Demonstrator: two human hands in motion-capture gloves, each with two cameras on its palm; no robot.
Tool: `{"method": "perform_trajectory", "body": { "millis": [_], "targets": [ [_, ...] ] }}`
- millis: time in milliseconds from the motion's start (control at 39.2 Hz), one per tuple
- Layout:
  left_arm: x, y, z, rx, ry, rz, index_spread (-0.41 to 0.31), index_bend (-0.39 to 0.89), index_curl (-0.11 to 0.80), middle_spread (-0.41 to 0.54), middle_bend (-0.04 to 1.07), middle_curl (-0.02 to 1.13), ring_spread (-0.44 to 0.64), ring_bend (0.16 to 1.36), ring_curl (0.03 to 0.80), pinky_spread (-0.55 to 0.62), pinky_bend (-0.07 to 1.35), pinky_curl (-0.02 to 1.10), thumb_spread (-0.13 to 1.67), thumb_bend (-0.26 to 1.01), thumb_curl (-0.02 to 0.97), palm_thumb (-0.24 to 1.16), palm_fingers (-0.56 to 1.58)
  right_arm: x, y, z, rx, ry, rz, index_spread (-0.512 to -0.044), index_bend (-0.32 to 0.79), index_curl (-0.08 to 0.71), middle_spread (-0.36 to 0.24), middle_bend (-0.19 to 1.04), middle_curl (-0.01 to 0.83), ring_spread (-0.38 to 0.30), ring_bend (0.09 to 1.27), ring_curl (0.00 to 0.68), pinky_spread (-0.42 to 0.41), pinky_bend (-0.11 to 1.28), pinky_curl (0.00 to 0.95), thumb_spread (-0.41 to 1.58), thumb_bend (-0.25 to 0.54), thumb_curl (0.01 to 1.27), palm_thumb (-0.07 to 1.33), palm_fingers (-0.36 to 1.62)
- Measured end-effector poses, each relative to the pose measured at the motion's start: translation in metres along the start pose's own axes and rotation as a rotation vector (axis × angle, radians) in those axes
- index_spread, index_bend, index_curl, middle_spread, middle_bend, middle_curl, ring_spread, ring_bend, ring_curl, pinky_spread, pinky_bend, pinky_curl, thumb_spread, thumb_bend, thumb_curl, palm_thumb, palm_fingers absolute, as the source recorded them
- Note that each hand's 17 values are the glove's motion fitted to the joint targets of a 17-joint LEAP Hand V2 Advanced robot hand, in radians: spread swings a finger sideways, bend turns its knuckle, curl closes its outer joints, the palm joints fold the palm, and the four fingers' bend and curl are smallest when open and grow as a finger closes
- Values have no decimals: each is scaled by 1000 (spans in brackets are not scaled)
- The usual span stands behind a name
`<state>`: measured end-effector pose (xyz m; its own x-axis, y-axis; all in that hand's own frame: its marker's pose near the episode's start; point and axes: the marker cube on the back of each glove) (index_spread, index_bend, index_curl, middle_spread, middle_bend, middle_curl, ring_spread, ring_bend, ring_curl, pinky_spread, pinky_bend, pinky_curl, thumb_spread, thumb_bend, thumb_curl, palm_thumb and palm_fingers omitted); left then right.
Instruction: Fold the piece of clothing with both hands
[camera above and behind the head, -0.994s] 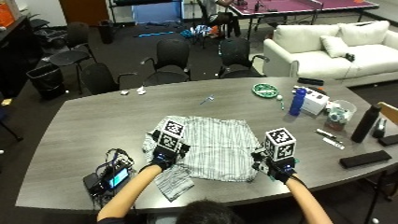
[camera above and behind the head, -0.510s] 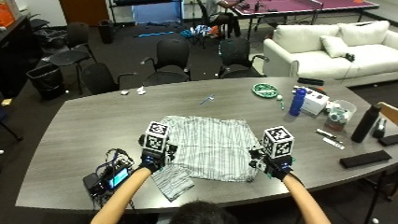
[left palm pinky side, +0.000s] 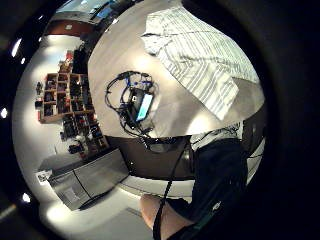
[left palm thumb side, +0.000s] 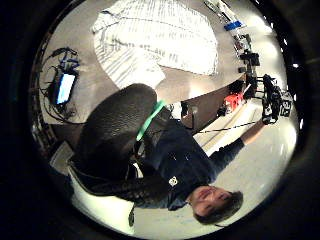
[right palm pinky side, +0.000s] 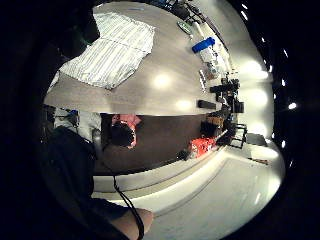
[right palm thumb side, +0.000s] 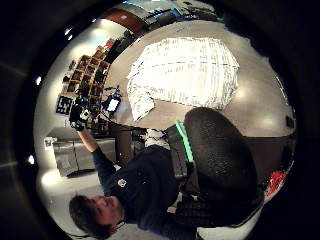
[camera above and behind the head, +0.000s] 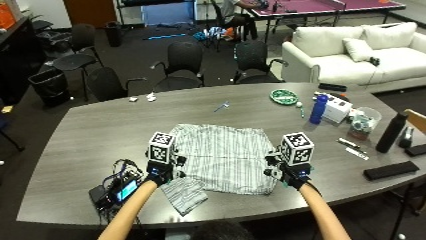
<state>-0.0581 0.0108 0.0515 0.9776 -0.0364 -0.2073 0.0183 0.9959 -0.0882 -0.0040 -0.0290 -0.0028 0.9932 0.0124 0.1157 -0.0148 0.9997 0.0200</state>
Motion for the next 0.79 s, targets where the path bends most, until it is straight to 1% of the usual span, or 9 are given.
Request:
{"method": "perform_trajectory", "body": {
  "millis": [25, 127, 280, 382, 484, 561, 612, 663, 790],
  "targets": [
    [1, -3, 3, -6, 6, 12, 47, 131, 110, 403, 181, 213, 415, 799, 257, 371, 601, 293, 1160, -16, 196, 128, -58, -2, -1, 0, -5, 0, 1, -310, 90, 186, -49, 196, 325, -65, 482, 318, 32, 514, 325, 1300, 128, 217, 396, 497],
    [5, -20, 20, -37, 20, 50, 27, 198, 157, 407, 165, 212, 432, 756, 244, 385, 571, 289, 1115, -11, 220, 159, -37, -6, -9, 5, -34, 6, 1, -313, 94, 184, -41, 195, 333, -62, 490, 325, 34, 520, 333, 1304, 112, 228, 402, 481],
    [12, -57, 59, -106, 34, 87, -9, 192, 204, 391, 172, 218, 446, 715, 233, 395, 543, 289, 1059, -15, 249, 194, -16, -12, -21, 16, -66, 11, -14, -321, 103, 186, -33, 192, 343, -52, 486, 333, 47, 530, 342, 1309, 90, 241, 412, 444],
    [17, -77, 96, -198, 41, 89, -28, 175, 225, 376, 175, 226, 451, 695, 228, 397, 540, 293, 1023, -20, 264, 206, -10, -15, -27, 25, -91, 14, -16, -323, 109, 187, -30, 187, 345, -44, 483, 336, 49, 536, 345, 1311, 74, 249, 416, 429],
    [26, -69, 119, -311, 30, 43, -37, 163, 238, 364, 176, 233, 458, 682, 225, 399, 542, 297, 1001, -25, 275, 214, -14, -16, -30, 32, -110, 17, -15, -328, 112, 191, -29, 190, 349, -41, 483, 338, 51, 537, 346, 1313, 59, 256, 422, 425],
    [36, -64, 137, -389, 48, 62, -29, 126, 232, 366, 170, 234, 463, 684, 227, 409, 557, 304, 977, -28, 284, 215, -52, -14, -33, 38, -122, 16, -11, -333, 107, 191, -28, 191, 352, -39, 485, 341, 52, 540, 347, 1310, 48, 262, 427, 421],
    [39, -64, 152, -438, 42, 57, -22, 102, 224, 378, 158, 230, 465, 690, 229, 412, 576, 311, 964, -30, 288, 213, -81, -12, -35, 44, -132, 15, -9, -334, 108, 192, -28, 192, 355, -38, 486, 343, 52, 538, 348, 1309, 42, 266, 431, 419],
    [42, -66, 164, -452, 29, 50, -17, 96, 218, 386, 151, 225, 469, 696, 232, 418, 584, 314, 956, -30, 292, 212, -97, -11, -38, 48, -143, 16, -8, -335, 110, 192, -27, 189, 355, -38, 488, 344, 52, 539, 350, 1308, 34, 269, 433, 417],
    [47, -71, 181, -449, 17, 79, 1, 81, 201, 407, 154, 220, 481, 709, 237, 427, 599, 322, 934, -29, 302, 216, -125, -6, -45, 59, -163, 20, -7, -337, 111, 195, -27, 191, 358, -37, 486, 346, 53, 541, 352, 1307, 17, 276, 440, 414]
  ]
}}
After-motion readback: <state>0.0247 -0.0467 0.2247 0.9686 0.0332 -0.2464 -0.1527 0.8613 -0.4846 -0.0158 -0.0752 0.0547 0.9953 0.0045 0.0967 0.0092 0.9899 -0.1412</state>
